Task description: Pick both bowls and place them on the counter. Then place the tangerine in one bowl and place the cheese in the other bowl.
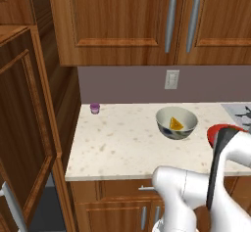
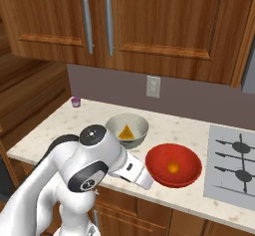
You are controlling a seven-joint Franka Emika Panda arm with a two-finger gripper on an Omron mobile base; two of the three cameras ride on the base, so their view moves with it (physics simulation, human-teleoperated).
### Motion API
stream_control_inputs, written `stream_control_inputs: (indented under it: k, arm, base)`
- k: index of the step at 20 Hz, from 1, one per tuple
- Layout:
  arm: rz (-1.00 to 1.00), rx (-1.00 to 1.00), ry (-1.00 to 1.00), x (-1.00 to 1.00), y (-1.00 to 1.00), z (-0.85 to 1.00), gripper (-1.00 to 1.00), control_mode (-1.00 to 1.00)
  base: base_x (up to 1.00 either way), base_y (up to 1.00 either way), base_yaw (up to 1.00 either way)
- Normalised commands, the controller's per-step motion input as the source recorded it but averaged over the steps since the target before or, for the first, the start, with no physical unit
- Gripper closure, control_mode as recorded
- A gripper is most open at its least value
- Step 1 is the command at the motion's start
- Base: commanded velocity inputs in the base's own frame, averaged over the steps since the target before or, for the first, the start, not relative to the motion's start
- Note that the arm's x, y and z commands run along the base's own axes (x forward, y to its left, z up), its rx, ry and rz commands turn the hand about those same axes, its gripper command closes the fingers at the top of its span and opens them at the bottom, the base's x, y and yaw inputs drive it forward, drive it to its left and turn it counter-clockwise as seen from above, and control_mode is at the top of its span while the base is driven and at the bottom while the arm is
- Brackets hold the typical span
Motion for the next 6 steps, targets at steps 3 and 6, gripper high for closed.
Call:
stream_control_inputs:
  k: [3, 6]
  arm:
    - [0.0, -0.08, 0.0, -0.26, 0.66, 0.32, -1.0, -1.0]
    - [0.01, -0.05, 0.0, -0.23, 0.63, 0.34, -1.0, -1.0]
  base:
    - [0.0, 0.0, 0.0]
    - [0.0, 0.0, 0.0]
